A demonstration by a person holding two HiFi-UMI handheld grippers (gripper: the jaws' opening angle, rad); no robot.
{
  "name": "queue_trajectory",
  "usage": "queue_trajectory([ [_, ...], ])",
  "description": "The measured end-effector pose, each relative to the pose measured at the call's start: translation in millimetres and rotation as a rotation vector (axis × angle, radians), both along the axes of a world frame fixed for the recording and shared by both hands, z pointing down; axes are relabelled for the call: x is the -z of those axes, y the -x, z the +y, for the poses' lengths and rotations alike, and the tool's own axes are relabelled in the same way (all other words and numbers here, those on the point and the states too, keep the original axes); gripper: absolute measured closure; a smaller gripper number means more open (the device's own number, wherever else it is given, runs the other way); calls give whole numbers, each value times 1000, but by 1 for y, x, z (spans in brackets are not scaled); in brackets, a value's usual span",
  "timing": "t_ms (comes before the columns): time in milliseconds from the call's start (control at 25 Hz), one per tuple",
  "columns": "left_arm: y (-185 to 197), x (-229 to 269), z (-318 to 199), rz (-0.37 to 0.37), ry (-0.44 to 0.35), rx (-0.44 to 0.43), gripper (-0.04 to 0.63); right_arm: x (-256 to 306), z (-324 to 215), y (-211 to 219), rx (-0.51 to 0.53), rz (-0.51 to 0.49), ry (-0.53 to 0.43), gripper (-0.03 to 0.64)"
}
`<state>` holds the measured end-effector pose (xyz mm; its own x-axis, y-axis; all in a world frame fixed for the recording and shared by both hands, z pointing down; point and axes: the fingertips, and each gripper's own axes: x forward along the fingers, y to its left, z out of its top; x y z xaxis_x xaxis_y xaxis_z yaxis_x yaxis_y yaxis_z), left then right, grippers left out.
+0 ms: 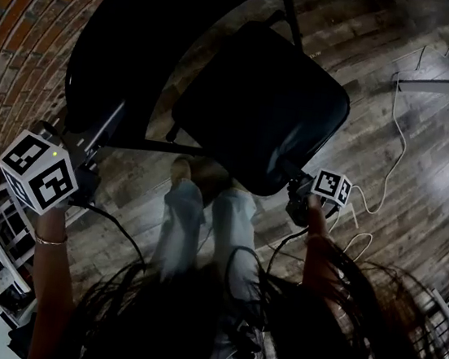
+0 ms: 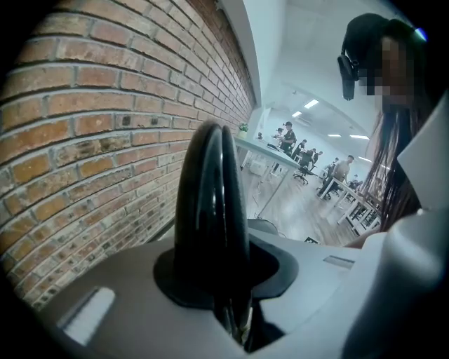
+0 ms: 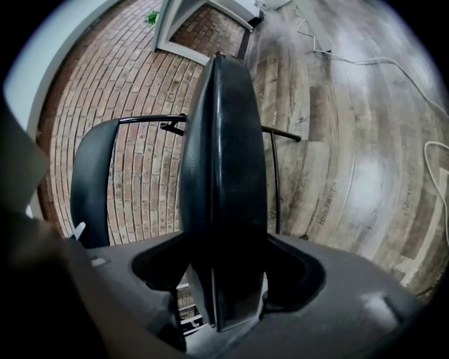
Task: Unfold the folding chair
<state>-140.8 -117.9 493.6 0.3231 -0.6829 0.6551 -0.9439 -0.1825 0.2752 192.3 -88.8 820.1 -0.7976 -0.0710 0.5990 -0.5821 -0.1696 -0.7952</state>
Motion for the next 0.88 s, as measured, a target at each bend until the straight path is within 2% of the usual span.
queue_trajectory([
  [880,14,-15,-4,31,22,1,511,-18,9,-6,-9,27,33,303],
])
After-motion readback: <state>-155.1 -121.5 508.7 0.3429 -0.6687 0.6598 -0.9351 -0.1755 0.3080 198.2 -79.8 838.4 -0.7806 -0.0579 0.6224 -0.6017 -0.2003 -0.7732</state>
